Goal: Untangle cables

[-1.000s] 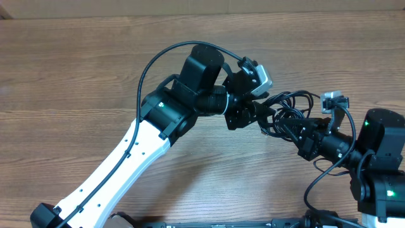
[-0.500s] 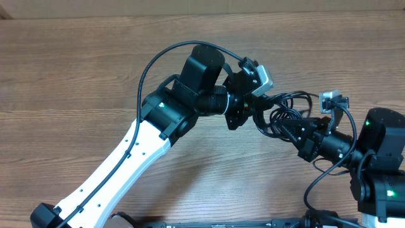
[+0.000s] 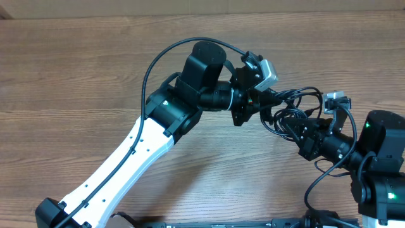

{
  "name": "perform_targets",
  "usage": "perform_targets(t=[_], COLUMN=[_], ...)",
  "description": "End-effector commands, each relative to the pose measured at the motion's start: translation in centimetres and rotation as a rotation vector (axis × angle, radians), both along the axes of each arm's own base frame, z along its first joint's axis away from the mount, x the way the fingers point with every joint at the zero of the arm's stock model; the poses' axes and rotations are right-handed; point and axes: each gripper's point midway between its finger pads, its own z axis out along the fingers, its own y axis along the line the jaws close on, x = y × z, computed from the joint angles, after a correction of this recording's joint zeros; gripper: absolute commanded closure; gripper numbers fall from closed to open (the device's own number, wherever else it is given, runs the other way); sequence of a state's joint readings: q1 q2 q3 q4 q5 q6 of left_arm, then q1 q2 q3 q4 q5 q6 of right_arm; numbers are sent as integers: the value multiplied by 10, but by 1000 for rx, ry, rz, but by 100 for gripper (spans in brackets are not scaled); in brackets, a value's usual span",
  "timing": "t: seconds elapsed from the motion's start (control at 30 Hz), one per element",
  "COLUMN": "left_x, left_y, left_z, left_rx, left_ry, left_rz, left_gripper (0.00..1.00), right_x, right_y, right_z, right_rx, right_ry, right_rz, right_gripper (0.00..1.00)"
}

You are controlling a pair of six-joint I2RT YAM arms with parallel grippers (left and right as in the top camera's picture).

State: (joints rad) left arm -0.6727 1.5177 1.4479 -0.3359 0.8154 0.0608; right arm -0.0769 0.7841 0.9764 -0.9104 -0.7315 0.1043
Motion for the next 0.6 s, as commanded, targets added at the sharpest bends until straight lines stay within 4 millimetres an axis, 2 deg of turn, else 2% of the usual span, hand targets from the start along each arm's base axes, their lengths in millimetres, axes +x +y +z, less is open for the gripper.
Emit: perform_targets(t=[0.0,0.13,0.23,0.37,0.57], left_x=[-19,-20,-33,-38,-37], left_y=[-3,-4,-5,-4,-3], left_z=[28,33,46,59,63], left_rx=[-83,-103,-152,-197,-207], left_ry=[35,55,34,52,82], left_rz=[-84,-90,-174,-214,-207], left_gripper=[96,96,96,96,96], right_x=[6,8,9,10,10], right_y=[-17,-25,-31,-33,-33], right_z=[-11,-17,-20,-21,-21], right_rx=[-75,-109,-136,-140,-141], right_ry=[30,46,53,54,55], right_rz=[-97,-139,-172,-177,-177], right_gripper=[96,96,96,96,96])
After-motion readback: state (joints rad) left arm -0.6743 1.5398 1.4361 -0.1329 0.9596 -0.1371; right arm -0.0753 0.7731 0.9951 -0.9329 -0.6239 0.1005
